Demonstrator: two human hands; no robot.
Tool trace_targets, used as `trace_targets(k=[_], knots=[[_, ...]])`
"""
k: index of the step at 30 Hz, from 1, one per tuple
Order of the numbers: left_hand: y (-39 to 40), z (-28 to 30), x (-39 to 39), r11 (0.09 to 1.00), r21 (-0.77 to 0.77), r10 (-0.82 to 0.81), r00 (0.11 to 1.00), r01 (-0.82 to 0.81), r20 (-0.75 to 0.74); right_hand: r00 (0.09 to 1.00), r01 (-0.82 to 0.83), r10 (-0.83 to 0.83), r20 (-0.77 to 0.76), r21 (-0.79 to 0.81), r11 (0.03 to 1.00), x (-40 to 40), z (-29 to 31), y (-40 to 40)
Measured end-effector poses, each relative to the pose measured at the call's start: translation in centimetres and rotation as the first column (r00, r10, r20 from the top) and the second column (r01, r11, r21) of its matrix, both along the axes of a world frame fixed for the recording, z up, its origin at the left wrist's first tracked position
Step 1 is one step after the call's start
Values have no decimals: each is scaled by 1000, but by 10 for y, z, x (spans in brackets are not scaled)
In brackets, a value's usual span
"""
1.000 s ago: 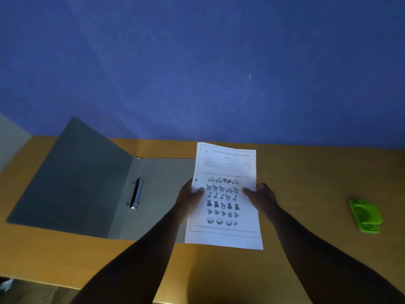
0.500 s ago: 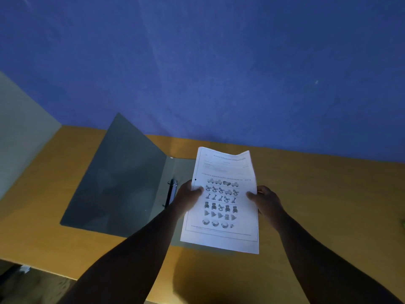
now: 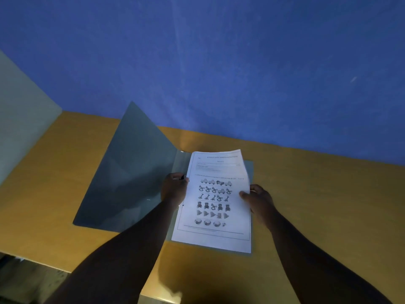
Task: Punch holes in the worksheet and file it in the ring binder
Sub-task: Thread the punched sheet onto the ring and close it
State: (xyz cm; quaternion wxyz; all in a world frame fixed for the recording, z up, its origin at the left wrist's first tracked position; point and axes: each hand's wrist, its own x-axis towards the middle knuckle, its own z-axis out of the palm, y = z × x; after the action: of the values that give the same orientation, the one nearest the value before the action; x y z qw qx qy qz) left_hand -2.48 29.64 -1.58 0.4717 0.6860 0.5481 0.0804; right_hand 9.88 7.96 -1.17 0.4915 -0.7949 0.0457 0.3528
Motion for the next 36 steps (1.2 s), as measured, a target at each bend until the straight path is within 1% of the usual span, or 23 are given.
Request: trace_targets(k=[3,7,13,20,33,36], knots=[[4,-4,-1,1000,7,18,999,-18,-28,1000,18,-18,-1,0,1000,-4,0,6],[7,-11,-3,999,-11,37,999,-37,3,999,38,-38,2,6,999,-8,-1,11],[12,-15,-7,999,29,19,1000,-18,-10,998,62,-62,16,7,998,-10,-3,17],[15,-15,-7,1000,4,-3,1000,3,-1,997,74,-74,29,-2,997,-12,-2,19],[9,-18,-1,994,-86,71,994,-64,78,996,77,-76,38,-25,997,-9,2,13],[6,-17,-1,996,-69,59,996,-54,70,996,82,-82,31,-13,997,-8,3,12]])
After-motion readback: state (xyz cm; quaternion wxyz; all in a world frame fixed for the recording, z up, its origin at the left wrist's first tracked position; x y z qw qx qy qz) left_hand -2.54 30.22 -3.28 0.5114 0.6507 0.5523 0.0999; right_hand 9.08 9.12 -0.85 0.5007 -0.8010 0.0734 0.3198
